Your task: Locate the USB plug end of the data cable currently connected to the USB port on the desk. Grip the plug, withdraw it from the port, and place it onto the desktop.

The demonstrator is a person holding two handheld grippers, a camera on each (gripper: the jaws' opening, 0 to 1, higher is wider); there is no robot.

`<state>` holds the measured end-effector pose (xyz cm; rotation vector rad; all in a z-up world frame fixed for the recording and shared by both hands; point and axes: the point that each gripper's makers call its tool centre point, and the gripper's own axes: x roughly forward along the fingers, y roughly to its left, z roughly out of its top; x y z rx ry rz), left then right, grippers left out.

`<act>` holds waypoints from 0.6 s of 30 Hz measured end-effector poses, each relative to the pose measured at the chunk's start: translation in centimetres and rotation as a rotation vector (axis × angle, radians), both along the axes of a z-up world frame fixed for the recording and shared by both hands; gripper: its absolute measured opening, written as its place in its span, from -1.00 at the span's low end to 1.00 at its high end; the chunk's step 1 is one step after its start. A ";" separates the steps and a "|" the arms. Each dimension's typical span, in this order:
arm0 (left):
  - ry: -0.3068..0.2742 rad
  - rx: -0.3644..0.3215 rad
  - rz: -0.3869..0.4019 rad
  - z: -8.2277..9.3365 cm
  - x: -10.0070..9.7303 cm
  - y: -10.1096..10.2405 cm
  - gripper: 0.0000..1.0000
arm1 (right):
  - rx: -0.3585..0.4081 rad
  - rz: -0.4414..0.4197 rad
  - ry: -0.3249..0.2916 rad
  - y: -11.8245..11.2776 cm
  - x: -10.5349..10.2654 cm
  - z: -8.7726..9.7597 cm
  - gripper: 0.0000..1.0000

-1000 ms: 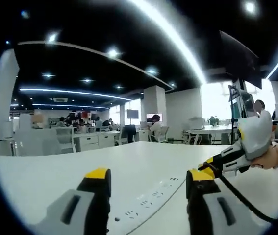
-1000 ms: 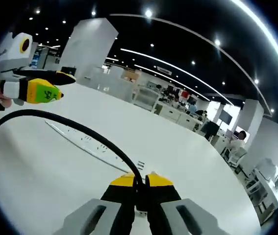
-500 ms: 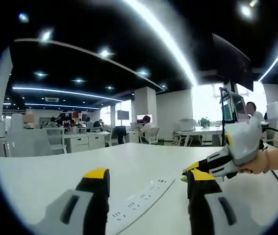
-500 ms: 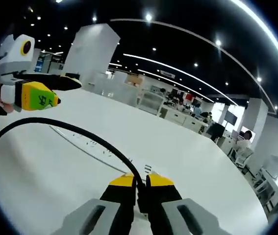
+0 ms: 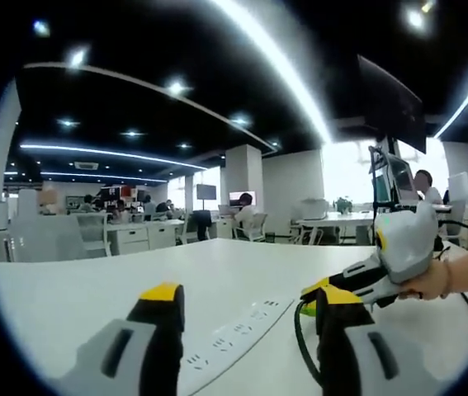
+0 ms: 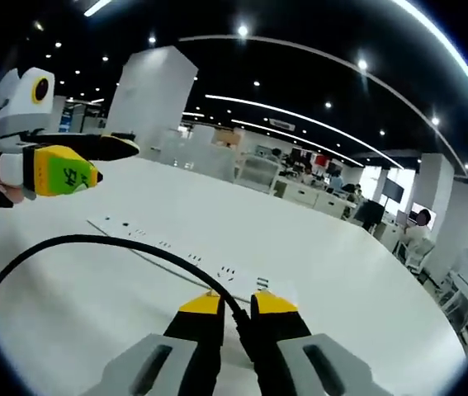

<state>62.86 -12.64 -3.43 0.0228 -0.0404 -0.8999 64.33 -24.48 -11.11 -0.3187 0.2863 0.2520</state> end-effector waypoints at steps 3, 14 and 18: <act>-0.005 -0.003 -0.011 0.0 -0.2 -0.2 0.32 | 0.053 -0.004 0.012 0.1 -0.1 0.0 -0.67; 0.003 0.008 -0.014 -0.3 -0.2 -0.3 0.33 | 0.194 -0.034 -0.035 -0.4 0.2 1.5 -0.52; 0.009 0.011 -0.023 -0.6 -0.3 -0.5 0.34 | 0.229 -0.043 -0.060 -0.2 0.4 2.1 -0.43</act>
